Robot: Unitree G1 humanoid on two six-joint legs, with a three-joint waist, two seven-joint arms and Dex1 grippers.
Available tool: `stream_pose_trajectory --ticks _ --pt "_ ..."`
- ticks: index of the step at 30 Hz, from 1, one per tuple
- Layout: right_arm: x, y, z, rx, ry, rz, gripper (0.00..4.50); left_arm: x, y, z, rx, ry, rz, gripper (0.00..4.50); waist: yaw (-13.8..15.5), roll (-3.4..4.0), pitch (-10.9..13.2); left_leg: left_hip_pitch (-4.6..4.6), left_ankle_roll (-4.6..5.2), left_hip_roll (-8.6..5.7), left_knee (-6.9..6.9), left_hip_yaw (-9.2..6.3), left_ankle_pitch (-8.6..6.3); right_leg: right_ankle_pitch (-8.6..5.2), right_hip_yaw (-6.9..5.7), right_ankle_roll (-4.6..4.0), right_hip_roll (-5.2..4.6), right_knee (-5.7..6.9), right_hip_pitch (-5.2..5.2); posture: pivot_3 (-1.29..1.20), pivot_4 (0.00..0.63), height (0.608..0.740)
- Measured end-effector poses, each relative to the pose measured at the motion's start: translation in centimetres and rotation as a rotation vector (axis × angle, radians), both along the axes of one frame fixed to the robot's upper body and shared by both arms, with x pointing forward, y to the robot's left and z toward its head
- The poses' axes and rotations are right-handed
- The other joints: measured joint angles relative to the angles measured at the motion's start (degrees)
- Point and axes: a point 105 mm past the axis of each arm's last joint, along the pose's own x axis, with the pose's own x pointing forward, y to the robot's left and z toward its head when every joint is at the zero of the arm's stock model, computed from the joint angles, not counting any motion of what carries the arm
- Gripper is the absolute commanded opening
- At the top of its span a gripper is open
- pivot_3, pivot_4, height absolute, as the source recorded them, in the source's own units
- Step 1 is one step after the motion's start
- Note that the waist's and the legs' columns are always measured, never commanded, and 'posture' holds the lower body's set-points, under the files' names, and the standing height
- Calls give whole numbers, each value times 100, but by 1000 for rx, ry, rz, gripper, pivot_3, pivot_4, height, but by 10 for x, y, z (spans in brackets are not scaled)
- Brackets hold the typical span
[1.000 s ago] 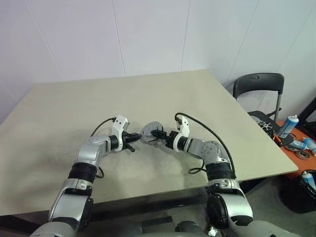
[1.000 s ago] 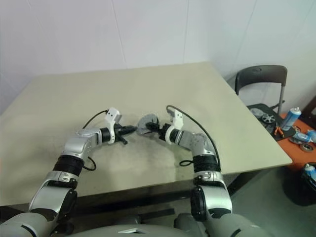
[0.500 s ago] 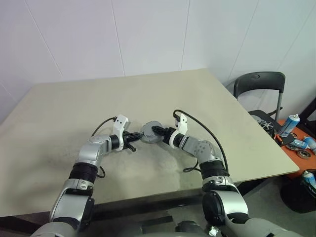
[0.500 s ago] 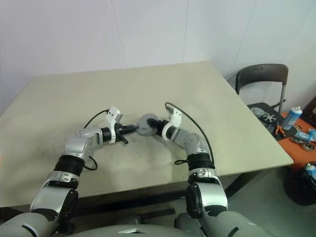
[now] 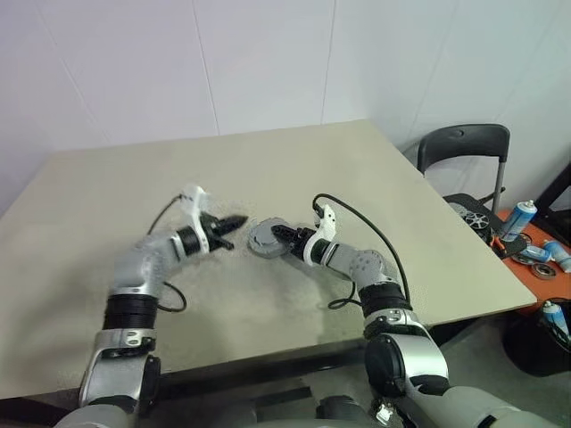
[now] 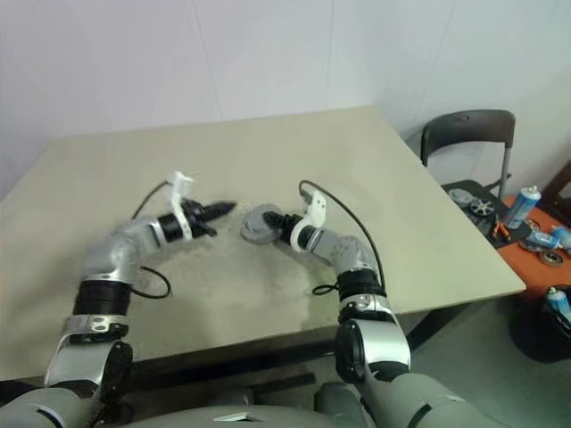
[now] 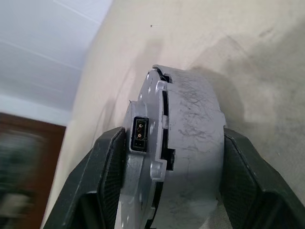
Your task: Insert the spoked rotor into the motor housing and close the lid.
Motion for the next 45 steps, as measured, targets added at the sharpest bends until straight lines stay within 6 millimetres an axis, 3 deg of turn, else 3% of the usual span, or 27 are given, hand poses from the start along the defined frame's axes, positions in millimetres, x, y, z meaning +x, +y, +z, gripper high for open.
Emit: stream_pose_trajectory --ticks 2,8,12,15,18,21,35,45 --pt "0 -1 -2 52 37 -17 2403 -5 10 14 -46 -16 25 0 -16 5 3 2 0 -2 1 1 0 0 1 0 -1 -1 4 0 0 740" --pt "-3 -4 0 227 113 -34 2403 -13 50 20 -240 60 166 0 -26 -3 36 -27 0 -5 1 2 0 0 1 0 4 -1 -15 0 0 740" --pt "-9 -1 8 295 104 7 2403 -26 64 1 -340 167 212 0 -63 -30 54 -114 -5 -6 10 11 2 3 13 -1 -9 53 -115 0 0 740" --pt "-11 3 13 307 95 26 2403 -35 70 -17 -348 232 245 0 -119 -41 54 -197 -59 -4 14 10 34 4 15 -3 -8 76 -209 0 0 740" --pt "-12 6 14 310 97 36 2403 -43 67 -37 -356 295 260 0 -162 -45 57 -202 -60 -4 12 13 34 4 16 -4 -10 80 -216 0 0 740" --pt "-12 7 13 281 86 41 2221 -44 63 -42 -355 312 258 0 -161 -50 59 -199 -57 -4 14 14 33 5 16 -6 -9 81 -213 0 0 740" --pt "-6 5 8 268 95 0 2203 -45 53 -44 -321 306 240 0 -160 -50 59 -169 -44 -8 27 12 28 14 14 -20 3 92 -180 0 0 740" --pt "-4 7 10 299 122 -10 2203 -37 55 -27 -345 261 227 0 -167 -50 58 -169 -47 -9 29 13 30 14 13 -20 4 99 -182 0 0 740"
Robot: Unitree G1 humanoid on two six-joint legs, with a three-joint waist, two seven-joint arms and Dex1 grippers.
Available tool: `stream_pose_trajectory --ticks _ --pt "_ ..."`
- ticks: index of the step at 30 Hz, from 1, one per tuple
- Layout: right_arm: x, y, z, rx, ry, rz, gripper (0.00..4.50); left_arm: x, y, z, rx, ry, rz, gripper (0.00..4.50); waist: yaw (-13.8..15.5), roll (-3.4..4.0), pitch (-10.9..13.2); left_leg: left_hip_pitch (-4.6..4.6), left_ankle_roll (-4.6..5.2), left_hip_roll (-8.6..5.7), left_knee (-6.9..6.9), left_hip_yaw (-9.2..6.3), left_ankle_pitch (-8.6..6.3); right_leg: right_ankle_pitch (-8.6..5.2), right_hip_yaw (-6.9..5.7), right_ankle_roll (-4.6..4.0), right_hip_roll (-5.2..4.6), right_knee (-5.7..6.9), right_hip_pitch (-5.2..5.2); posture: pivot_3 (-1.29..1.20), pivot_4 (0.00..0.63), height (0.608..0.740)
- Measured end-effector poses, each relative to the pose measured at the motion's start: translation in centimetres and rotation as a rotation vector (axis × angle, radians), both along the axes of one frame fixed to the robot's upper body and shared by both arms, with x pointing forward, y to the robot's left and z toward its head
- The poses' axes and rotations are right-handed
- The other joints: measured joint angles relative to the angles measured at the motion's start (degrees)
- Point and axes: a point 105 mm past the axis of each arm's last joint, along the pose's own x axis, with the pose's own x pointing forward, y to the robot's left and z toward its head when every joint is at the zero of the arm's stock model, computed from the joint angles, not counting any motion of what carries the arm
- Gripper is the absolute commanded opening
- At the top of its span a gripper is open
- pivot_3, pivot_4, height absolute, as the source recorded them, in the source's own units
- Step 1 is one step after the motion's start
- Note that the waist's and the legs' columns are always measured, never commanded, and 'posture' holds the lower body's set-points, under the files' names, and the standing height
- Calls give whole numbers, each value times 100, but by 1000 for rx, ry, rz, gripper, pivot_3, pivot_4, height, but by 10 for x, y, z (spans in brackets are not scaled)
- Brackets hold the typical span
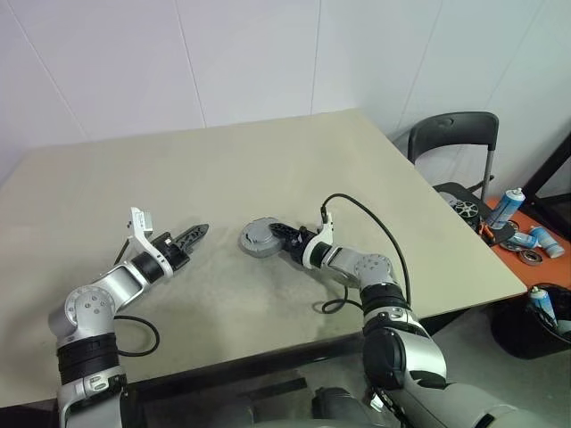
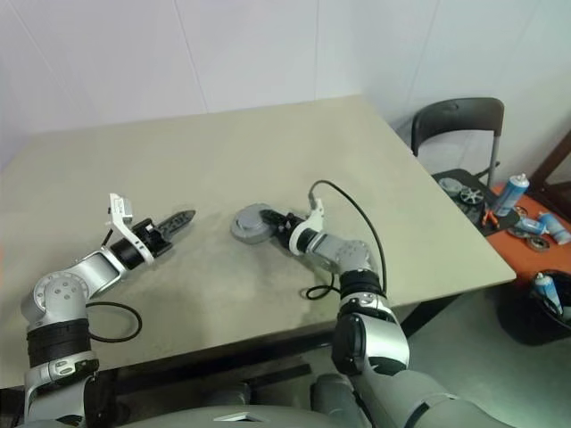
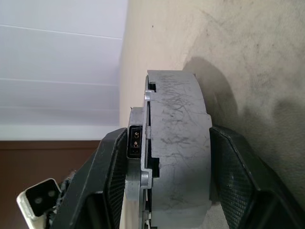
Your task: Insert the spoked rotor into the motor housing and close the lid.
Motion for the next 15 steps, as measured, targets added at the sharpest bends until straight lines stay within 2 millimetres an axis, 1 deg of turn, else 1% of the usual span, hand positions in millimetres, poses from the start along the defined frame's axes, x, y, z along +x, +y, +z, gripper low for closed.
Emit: stream_pose_trajectory --ticks 4,8,11,13,15 --pt "4 -2 5 23 8 -20 2203 1 1 2 -18 -2 6 0 -3 0 0 -7 -2 0 0 0 1 0 0 0 0 3 -9 0 0 740" --pt "12 0 31 107 -42 -26 2203 -2 6 6 -168 9 30 0 -14 0 0 -15 -5 8 -2 0 3 0 2 0 -1 4 -19 0 0 740" --pt "14 3 54 170 -105 -12 2203 -7 6 0 -230 44 49 0 -15 -1 0 -15 -5 9 -2 1 3 0 2 0 -2 4 -20 0 0 740" --pt "13 4 63 190 -129 2 2203 -11 5 -6 -277 63 63 0 -11 -2 -1 -15 -5 10 -1 1 3 0 2 0 -3 4 -19 0 0 740" --pt "12 6 65 193 -134 14 2203 -14 6 -6 -315 66 73 0 -5 -5 -3 -15 -4 9 2 1 3 0 2 0 -3 6 -18 0 0 740"
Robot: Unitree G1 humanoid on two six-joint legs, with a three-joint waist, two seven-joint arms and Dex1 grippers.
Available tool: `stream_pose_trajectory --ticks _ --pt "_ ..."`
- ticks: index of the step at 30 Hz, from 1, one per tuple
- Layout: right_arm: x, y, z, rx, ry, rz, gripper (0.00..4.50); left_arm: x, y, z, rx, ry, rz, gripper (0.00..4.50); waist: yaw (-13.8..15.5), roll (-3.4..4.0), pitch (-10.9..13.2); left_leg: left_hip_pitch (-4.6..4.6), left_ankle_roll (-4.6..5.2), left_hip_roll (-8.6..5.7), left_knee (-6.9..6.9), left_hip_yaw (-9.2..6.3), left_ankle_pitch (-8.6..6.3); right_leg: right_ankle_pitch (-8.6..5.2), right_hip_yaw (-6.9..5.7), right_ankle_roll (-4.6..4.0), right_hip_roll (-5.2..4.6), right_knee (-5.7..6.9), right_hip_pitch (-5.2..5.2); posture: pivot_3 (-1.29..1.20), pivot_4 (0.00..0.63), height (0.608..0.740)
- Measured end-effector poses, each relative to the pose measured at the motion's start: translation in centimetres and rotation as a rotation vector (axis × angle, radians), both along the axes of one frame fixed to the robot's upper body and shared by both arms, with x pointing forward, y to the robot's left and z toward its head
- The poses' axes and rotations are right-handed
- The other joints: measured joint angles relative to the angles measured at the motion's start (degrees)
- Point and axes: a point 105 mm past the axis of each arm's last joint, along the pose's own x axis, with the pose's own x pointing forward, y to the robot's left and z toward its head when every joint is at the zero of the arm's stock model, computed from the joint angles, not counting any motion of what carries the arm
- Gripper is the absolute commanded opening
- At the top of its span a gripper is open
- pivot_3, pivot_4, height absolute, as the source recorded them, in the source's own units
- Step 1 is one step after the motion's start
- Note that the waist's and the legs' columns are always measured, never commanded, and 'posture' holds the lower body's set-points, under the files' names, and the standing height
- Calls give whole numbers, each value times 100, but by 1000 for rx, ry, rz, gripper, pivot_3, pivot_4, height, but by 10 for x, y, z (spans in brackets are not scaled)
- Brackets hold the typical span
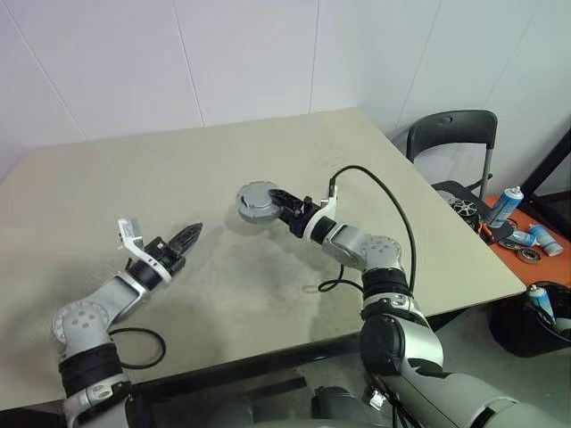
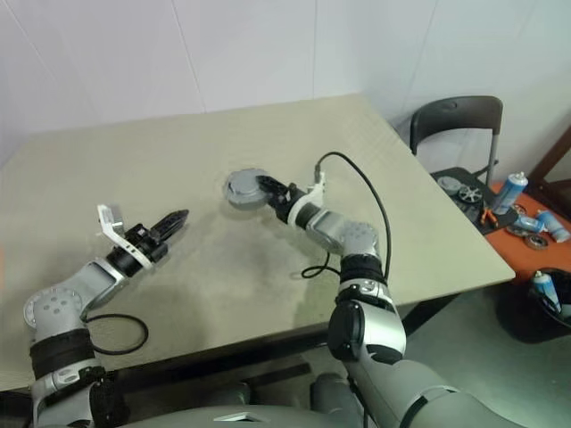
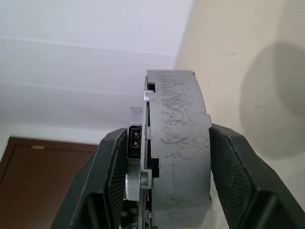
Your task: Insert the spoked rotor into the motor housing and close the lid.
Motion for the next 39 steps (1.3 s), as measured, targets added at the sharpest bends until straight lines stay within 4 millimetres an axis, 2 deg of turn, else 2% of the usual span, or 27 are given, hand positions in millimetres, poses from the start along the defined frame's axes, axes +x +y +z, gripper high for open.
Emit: stream_pose_trajectory --ticks 3,9,14,20,25,34,39 --pt "-3 4 -1 -7 3 23 2203 -3 -4 9 -13 -38 -2 553 7 1 0 1 2 -2 6 1 -1 0 0 -1 0 5 3 0 0 740" --pt "-12 14 12 -38 -55 106 2203 -9 -13 6 -60 -55 18 2641 4 0 0 1 -2 -4 10 2 1 1 0 -2 2 6 3 0 0 740" --pt "-14 17 13 -47 -59 121 2203 -10 -24 9 -85 -69 -5 4298 9 0 0 1 2 -9 26 2 -1 2 0 -4 4 11 9 0 0 740" --pt "-16 20 12 -55 -56 143 2203 -9 -34 13 -116 -89 -47 4298 8 0 0 1 3 -11 46 2 -2 3 -1 -4 7 21 14 0 0 740" --pt "-16 19 12 -53 -56 145 2203 2 -45 20 -148 -113 -66 4298 13 0 0 3 5 -16 73 4 -3 3 -5 -4 9 40 21 0 0 740" --pt "-18 21 10 -60 -49 158 2203 22 -69 8 -180 -76 -128 4298 1 0 0 4 5 -16 79 10 -2 3 -5 -4 13 48 20 0 0 740" --pt "-20 23 9 -66 -47 173 2203 24 -68 2 -183 -61 -128 4298 4 -1 0 3 5 -14 80 3 -2 3 -4 -4 12 50 19 0 0 740"
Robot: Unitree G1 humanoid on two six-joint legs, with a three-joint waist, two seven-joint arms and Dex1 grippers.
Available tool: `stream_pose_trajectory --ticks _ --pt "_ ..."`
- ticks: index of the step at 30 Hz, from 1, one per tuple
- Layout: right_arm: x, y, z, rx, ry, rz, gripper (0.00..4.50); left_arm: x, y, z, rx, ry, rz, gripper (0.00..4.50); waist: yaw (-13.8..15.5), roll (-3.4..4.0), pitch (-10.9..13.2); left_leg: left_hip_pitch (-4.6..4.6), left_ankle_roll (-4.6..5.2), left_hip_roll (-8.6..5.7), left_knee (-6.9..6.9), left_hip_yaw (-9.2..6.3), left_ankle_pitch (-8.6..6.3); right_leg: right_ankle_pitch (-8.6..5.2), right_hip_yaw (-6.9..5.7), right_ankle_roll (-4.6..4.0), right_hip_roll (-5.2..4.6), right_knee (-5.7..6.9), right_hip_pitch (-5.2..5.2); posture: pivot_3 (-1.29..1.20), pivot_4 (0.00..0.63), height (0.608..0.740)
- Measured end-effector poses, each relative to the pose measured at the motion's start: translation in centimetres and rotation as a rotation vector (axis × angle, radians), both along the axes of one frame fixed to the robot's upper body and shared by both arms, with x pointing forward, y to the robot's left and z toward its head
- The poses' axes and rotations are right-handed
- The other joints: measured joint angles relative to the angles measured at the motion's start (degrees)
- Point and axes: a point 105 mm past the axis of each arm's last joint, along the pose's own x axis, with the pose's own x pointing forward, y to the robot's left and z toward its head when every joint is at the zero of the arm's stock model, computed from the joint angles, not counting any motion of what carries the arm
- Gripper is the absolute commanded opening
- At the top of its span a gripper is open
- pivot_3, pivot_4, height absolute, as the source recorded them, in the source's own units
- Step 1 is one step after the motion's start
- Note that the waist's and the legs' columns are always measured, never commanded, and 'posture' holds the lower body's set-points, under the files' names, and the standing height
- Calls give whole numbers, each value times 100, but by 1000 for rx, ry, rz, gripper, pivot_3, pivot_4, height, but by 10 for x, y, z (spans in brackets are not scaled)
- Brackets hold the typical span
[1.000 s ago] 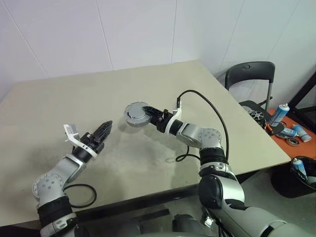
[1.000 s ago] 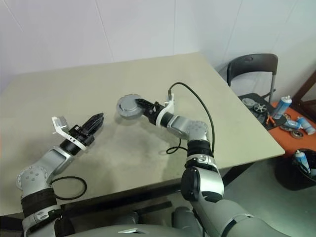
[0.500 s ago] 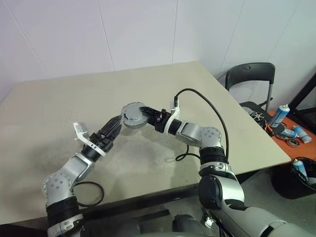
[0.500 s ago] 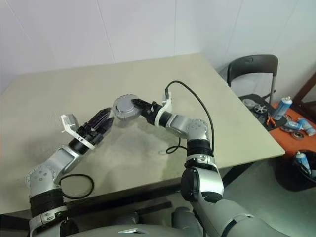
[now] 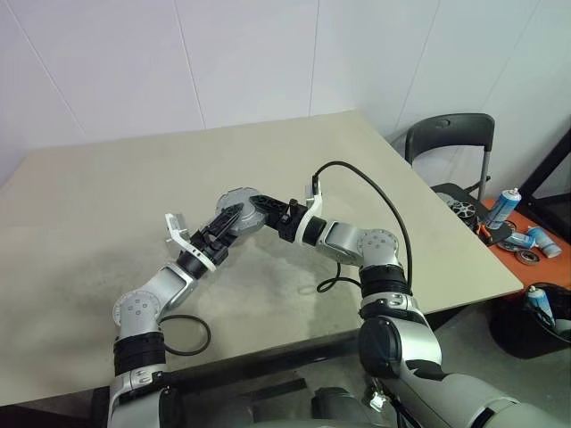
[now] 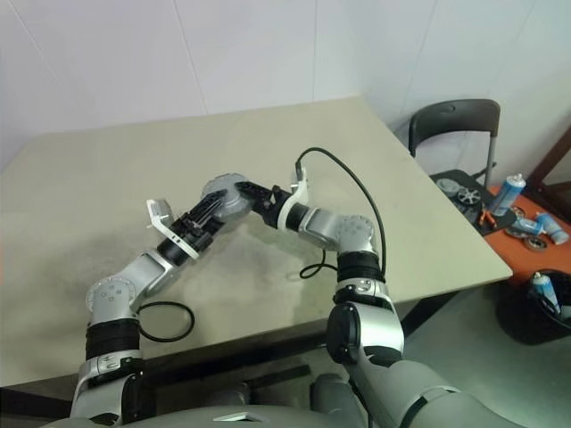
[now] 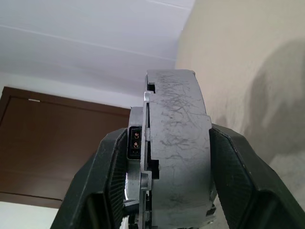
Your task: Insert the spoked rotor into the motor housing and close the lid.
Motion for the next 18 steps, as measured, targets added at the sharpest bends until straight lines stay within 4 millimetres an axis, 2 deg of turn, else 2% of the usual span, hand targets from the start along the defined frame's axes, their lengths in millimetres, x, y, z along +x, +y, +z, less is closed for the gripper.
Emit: stream_pose_trajectory --ticks 4,7,11,16,18 --pt "0 1 0 -3 0 2 2203 10 3 -2 2 10 29 4298 12 0 0 0 0 -2 4 0 0 0 -2 0 -1 1 3 0 0 740" --pt "-1 1 -1 -6 1 6 2203 20 2 4 -7 2 49 4298 6 -2 0 -1 0 -2 4 -1 0 0 -2 1 -2 0 2 0 0 740" --pt "-1 1 -1 -9 1 5 2203 20 -4 6 -20 -1 31 4298 -6 -2 0 -1 0 -1 1 -1 0 0 2 1 -2 0 -2 0 0 740" --pt "0 0 -2 -11 2 3 2203 17 -10 5 -42 10 2 2718 -2 -2 0 -1 0 0 3 -3 0 0 2 1 -2 4 -2 0 0 740" --pt "-1 1 -1 -2 -2 8 2203 16 -10 6 -71 12 0 2499 1 -4 -1 0 0 0 4 -3 0 0 1 1 -2 4 -1 0 0 740"
